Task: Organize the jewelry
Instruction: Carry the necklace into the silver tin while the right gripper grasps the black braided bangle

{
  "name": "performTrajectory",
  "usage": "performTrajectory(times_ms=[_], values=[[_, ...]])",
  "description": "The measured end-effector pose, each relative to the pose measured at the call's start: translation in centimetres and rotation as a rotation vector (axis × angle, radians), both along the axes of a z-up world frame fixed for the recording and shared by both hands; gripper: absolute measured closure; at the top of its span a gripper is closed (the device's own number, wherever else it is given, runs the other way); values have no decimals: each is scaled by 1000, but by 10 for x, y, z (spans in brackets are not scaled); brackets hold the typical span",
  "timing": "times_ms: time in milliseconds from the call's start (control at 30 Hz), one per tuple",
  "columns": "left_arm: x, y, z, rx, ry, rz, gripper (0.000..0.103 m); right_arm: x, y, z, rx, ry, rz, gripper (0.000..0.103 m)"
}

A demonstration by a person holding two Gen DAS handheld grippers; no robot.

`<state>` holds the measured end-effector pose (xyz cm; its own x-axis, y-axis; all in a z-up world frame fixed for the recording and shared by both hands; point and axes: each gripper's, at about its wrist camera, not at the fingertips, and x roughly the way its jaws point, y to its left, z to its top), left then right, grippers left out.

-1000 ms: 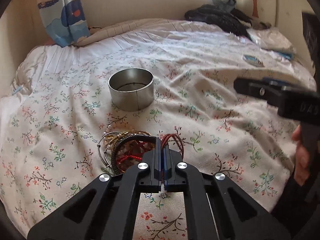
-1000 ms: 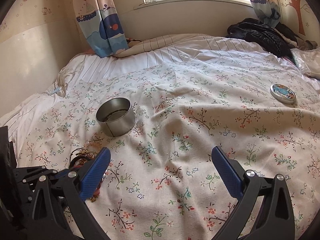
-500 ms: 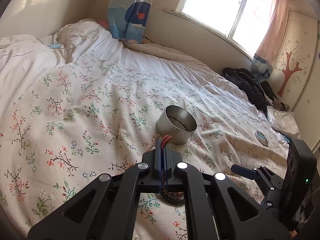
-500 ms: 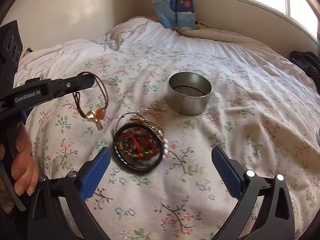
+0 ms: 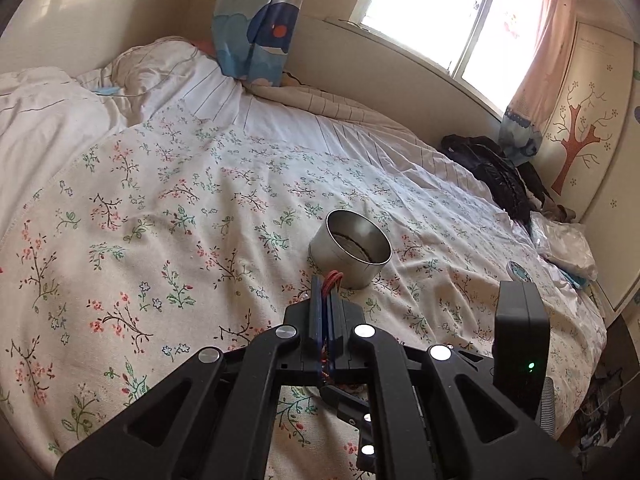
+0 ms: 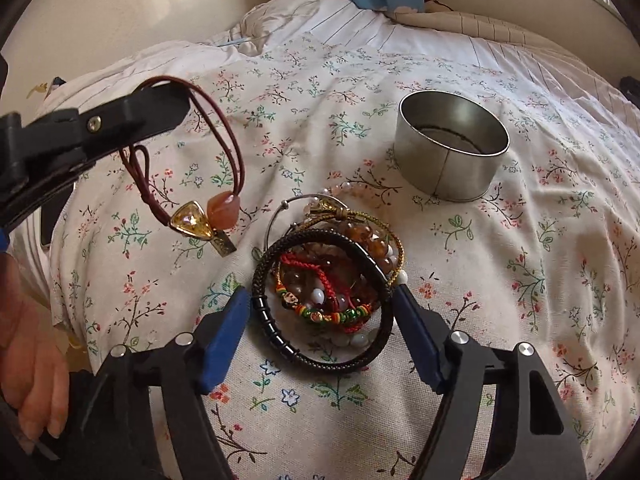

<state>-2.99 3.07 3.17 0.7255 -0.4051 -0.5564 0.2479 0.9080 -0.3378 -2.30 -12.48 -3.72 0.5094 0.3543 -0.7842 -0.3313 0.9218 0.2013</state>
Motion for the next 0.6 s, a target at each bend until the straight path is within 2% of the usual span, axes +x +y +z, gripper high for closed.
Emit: performTrajectory(times_ms=[33, 67, 100, 233, 267, 300, 367, 433, 533, 567, 600], values=[[0, 0, 0, -1, -1, 1, 101, -1, -2, 1, 38, 12, 11, 49], [-1, 0, 0, -1, -1, 0, 101, -2, -4, 4, 54, 11, 6, 69], [-1, 1, 0, -2, -3, -1, 101, -5, -6, 6, 52, -4, -5, 72], [-2, -1, 0, 5, -5, -5, 101, -6, -20, 13, 81, -13, -38, 72], [-2, -2, 0, 5, -5, -6, 101, -7, -22, 15, 85, -20, -45, 68], [-2, -2, 0, 6, -5, -7, 101, -7, -22, 17, 81, -31, -53, 45], [-2, -2, 0, 5, -3, -8, 101, -10, -19, 21, 44, -79, -71, 7], [-1, -2, 0, 6, -1, -9, 101, -8, -12, 20, 13, -84, -47, 7], [-1, -4, -1, 11, -1, -14, 101, 3, -4, 1, -54, -24, -47, 7], [-1, -5, 0, 12, -3, -16, 101, 7, -4, -5, -52, 5, -45, 12], [-1, -6, 0, 13, -4, -18, 101, 9, -5, -10, -60, 25, -53, 30]])
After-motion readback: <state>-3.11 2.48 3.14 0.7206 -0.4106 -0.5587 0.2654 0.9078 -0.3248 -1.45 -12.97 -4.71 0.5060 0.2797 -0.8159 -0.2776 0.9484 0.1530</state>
